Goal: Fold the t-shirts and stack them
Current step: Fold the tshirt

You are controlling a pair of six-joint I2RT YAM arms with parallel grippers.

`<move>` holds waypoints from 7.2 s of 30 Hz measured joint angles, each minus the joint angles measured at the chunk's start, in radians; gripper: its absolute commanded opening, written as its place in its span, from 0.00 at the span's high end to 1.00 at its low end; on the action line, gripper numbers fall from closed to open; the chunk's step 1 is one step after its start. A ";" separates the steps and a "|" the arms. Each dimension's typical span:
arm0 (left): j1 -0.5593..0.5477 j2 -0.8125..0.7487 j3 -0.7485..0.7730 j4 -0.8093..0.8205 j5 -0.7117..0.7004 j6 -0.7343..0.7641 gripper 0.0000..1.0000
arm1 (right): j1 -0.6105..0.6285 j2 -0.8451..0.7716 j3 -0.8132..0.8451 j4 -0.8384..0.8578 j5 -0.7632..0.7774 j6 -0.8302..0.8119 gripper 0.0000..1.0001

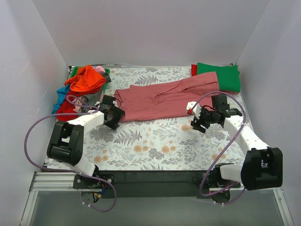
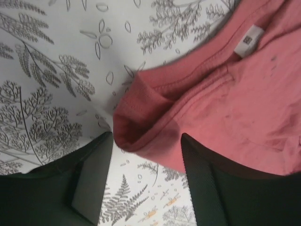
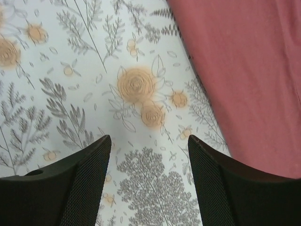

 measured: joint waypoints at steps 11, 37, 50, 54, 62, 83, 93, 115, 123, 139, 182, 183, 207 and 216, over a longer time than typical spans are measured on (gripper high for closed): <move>0.011 0.034 0.002 0.030 -0.053 0.076 0.99 | -0.153 0.164 0.049 0.000 0.055 -0.353 0.33; 0.064 -0.156 -0.052 -0.019 -0.035 0.249 1.00 | -0.179 0.415 0.124 0.113 0.275 -0.377 0.76; 0.080 -0.224 -0.095 -0.031 -0.029 0.279 1.00 | -0.183 0.260 -0.045 0.132 0.279 -0.372 0.99; 0.088 -0.264 -0.132 -0.050 -0.023 0.290 1.00 | -0.190 0.131 -0.149 0.092 0.272 -0.381 0.99; 0.100 -0.385 -0.188 -0.096 -0.008 0.313 1.00 | -0.192 -0.186 -0.329 -0.069 0.245 -0.436 0.99; 0.109 -0.653 -0.063 -0.287 0.051 0.445 0.19 | 0.143 0.024 0.187 -0.310 -0.032 -0.116 0.29; 0.114 -0.893 -0.077 -0.166 0.274 0.620 0.19 | 0.314 0.962 1.184 -0.194 -0.153 0.490 0.31; 0.116 -0.886 -0.112 -0.135 0.338 0.676 0.20 | 0.362 1.271 1.348 -0.061 -0.113 0.888 0.56; 0.116 -0.894 -0.117 -0.131 0.340 0.676 0.20 | 0.386 1.281 1.376 -0.084 -0.046 0.927 0.99; 0.116 -0.842 -0.134 -0.093 0.363 0.651 0.20 | 0.138 1.278 1.427 0.127 0.246 1.097 0.49; -0.018 0.392 0.459 -0.068 -0.062 0.171 0.87 | 0.064 -0.092 -0.067 0.000 0.048 0.361 0.30; -0.018 0.404 0.476 -0.073 -0.063 0.171 0.91 | 0.063 -0.095 -0.071 0.001 0.042 0.361 0.30; 0.051 0.769 1.067 -0.169 0.177 0.575 0.38 | 0.379 -0.017 -0.081 -0.032 0.141 0.294 0.30; 0.061 0.084 0.543 -0.064 0.141 0.727 0.23 | 0.520 0.143 -0.080 0.026 0.457 0.417 0.38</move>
